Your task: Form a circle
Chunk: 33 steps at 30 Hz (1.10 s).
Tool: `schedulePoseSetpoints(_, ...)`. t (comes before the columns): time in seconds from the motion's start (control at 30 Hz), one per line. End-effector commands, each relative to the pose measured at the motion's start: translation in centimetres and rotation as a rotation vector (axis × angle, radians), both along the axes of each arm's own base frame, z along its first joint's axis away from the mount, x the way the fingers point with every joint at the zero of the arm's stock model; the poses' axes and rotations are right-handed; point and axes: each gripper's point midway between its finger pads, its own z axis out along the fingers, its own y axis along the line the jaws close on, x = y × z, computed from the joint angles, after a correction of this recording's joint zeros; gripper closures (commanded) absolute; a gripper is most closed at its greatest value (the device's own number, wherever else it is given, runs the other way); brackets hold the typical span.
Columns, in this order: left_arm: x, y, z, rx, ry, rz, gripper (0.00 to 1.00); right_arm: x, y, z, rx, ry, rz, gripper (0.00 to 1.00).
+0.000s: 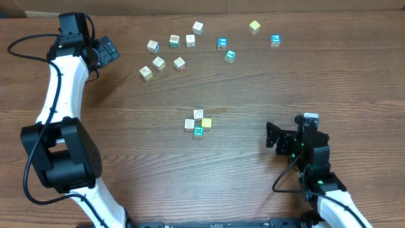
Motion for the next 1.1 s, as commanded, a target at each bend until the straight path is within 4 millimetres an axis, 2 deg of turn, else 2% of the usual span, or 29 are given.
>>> schedulePoseSetpoints(0.0,0.3,-0.3,1.0,0.001,-0.024,-0.005,0.0,-0.5,0.0,-0.3,0.011,-0.008,0.003,0.0)
schedulePoseSetpoints(0.4,0.3,-0.3,1.0,0.001,-0.024,-0.005,0.0,-2.3,0.5,-0.8,0.045,-0.115,0.037,0.0)
schedulePoseSetpoints(0.6,0.3,-0.3,1.0,0.001,-0.024,-0.005,0.0,-2.4,0.5,0.3,0.048,-0.148,0.039,0.0)
schedulePoseSetpoints(0.83,0.3,-0.3,1.0,0.001,-0.024,-0.005,0.01,-3.2,0.4,-0.4,0.044,-0.109,0.039,0.0)
schedulePoseSetpoints(1.07,0.3,-0.3,1.0,0.001,-0.024,-0.005,0.0,-3.9,0.3,0.1,0.045,-0.118,0.039,0.0)
